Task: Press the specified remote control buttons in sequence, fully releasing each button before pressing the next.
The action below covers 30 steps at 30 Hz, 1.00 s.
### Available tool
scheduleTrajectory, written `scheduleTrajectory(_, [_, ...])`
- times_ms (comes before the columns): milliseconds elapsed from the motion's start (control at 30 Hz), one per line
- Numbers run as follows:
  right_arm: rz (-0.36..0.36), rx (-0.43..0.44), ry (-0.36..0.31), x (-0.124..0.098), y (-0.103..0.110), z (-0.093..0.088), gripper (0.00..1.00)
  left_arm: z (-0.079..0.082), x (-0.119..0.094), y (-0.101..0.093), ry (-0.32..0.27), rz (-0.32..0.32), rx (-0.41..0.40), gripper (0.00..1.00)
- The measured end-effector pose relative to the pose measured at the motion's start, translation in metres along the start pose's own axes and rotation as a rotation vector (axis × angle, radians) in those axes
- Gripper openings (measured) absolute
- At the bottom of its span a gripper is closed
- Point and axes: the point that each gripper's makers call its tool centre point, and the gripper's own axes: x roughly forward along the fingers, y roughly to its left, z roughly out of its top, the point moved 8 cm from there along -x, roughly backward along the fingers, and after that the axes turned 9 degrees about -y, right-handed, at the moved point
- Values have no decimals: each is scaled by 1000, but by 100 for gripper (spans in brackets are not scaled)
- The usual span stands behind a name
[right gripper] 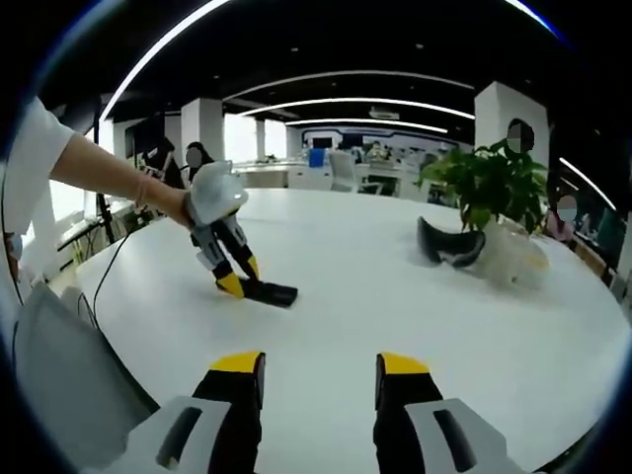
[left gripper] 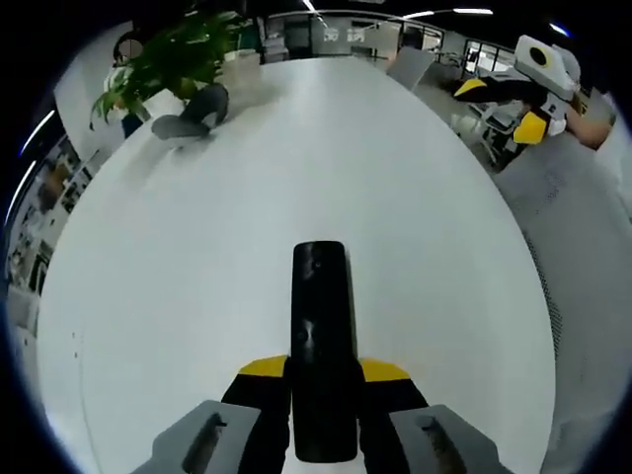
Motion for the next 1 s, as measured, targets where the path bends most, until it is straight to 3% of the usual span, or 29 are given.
scheduleTrajectory(1000, [36,-2,31,1,4,-2,34,0,-2,-68,24,-12,24,24])
